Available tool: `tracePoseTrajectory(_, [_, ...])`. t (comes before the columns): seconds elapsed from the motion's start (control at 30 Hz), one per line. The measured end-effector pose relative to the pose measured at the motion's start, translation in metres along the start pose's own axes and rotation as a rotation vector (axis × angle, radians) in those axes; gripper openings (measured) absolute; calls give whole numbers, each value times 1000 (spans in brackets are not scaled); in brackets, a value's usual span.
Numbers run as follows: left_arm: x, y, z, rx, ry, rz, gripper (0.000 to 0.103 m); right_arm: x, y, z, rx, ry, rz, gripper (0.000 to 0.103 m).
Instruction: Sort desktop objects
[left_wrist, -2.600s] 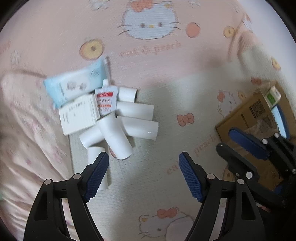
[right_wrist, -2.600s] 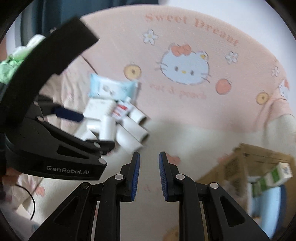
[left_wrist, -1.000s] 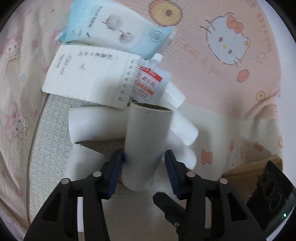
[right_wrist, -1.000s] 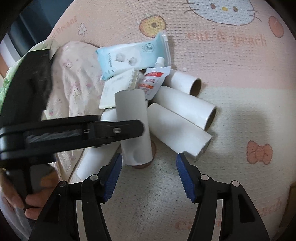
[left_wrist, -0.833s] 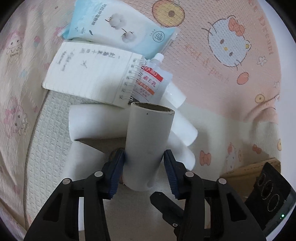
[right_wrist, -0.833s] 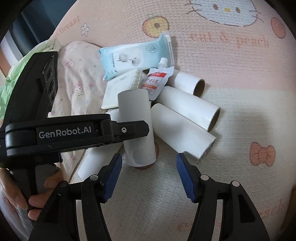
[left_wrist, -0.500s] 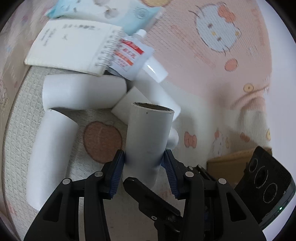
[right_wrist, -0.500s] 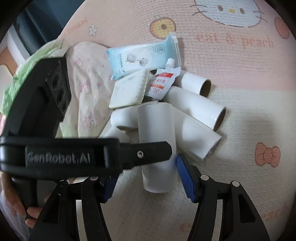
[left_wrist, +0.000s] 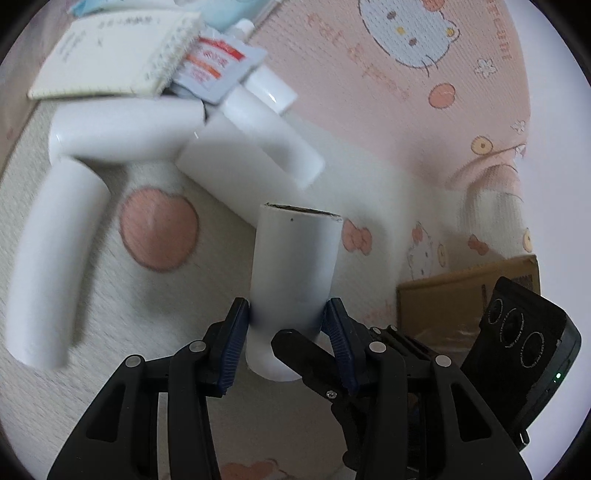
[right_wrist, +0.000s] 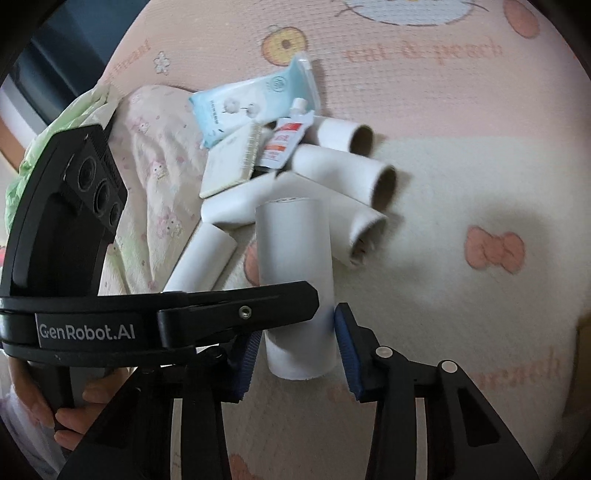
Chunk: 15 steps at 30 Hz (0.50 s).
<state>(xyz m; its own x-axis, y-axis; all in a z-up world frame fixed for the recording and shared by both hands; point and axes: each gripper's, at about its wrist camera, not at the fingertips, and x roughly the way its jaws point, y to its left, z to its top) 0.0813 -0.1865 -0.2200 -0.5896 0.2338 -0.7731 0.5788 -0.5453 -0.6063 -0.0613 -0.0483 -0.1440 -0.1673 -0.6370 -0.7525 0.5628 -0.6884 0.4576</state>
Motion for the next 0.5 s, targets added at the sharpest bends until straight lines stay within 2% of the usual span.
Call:
tracePoseTrajectory(0.3, [13,-17,-23,17,62,-42,47,-24,-13,-26,37,29,-31,37])
tracePoseTrajectory(0.5, [8,-30,-18,87,31,35,47,-35,-15,-28,0,5,-102,37])
